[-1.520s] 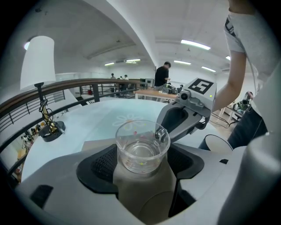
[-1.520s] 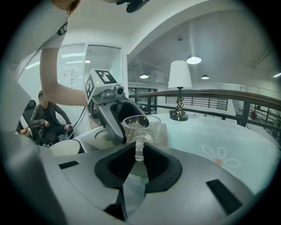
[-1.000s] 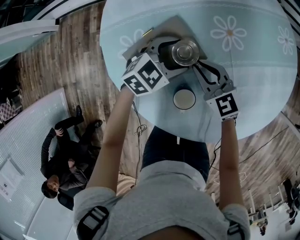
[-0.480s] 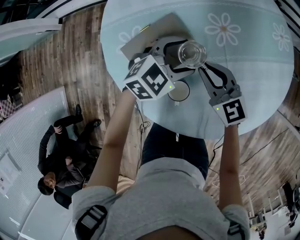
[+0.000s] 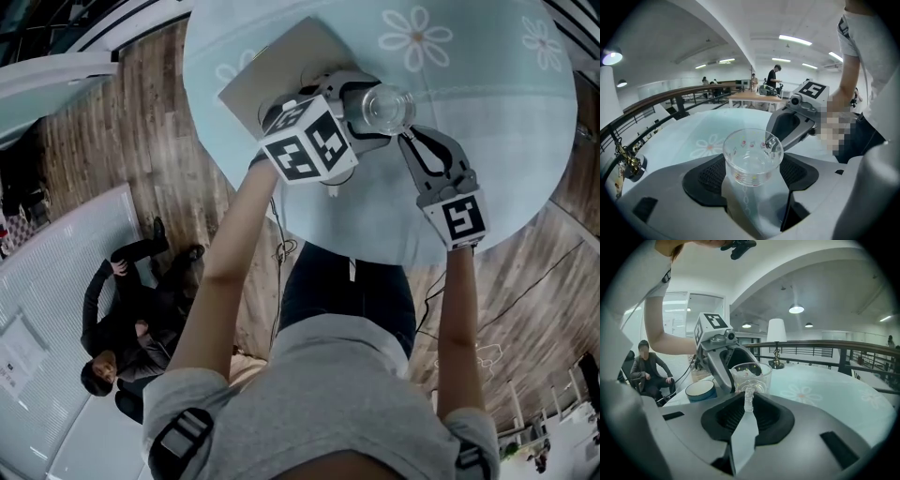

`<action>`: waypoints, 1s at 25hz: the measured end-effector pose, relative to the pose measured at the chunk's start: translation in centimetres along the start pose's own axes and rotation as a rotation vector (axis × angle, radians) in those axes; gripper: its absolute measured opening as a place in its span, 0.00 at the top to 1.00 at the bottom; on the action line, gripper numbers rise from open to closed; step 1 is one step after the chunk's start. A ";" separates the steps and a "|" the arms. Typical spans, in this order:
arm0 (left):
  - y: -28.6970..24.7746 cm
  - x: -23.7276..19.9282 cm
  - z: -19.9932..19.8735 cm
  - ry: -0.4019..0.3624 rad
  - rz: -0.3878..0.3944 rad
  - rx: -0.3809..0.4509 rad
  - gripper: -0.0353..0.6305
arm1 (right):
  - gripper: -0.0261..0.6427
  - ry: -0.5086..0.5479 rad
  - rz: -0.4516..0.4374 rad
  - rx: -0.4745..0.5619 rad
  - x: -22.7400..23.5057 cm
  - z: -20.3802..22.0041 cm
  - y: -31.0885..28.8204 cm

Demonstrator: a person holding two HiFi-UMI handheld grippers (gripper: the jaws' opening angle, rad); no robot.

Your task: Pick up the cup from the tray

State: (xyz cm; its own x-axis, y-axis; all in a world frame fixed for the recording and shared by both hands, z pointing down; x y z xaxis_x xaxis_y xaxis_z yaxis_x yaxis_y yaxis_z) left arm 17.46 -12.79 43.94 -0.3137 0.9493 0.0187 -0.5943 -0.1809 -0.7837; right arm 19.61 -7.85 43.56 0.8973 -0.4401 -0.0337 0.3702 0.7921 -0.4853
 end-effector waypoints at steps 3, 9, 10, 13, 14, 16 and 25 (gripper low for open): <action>-1.2 0.4 0.1 -0.018 0.039 -0.038 0.40 | 0.89 -0.023 0.011 -0.012 0.0 1.2 0.2; -3.3 1.2 0.1 -0.054 0.107 -0.121 0.40 | 0.89 -0.087 0.030 -0.036 0.0 3.3 0.7; -3.6 1.3 0.1 -0.056 0.114 -0.136 0.40 | 0.89 -0.106 0.033 -0.045 0.0 3.8 0.8; -4.3 1.6 0.2 -0.062 0.127 -0.182 0.40 | 0.89 -0.142 0.041 -0.060 0.0 4.7 0.9; -4.6 1.7 0.2 -0.064 0.128 -0.197 0.40 | 0.89 -0.150 0.044 -0.064 0.0 5.0 1.0; -5.0 1.9 0.3 -0.067 0.128 -0.225 0.40 | 0.89 -0.158 0.047 -0.067 0.0 5.5 1.0; -7.0 2.8 1.5 -0.080 0.125 -0.353 0.40 | 0.89 -0.167 0.051 -0.102 -0.4 7.7 0.7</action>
State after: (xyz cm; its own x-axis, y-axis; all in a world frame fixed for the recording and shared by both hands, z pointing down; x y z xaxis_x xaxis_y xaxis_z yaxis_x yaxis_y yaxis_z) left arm 19.63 -9.21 50.41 -0.4328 0.8999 -0.0531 -0.2603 -0.1811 -0.9484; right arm 21.34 -3.86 50.00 0.9449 -0.3174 0.0801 0.3042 0.7610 -0.5730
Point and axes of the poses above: the fingertips, and each gripper's own axes: y backward along the fingers, x to its right, z out of its underside, the point moved 2 cm from there along y, backward along the fingers, and after that the axes turned 9 degrees about -x, right-handed, at the moved point
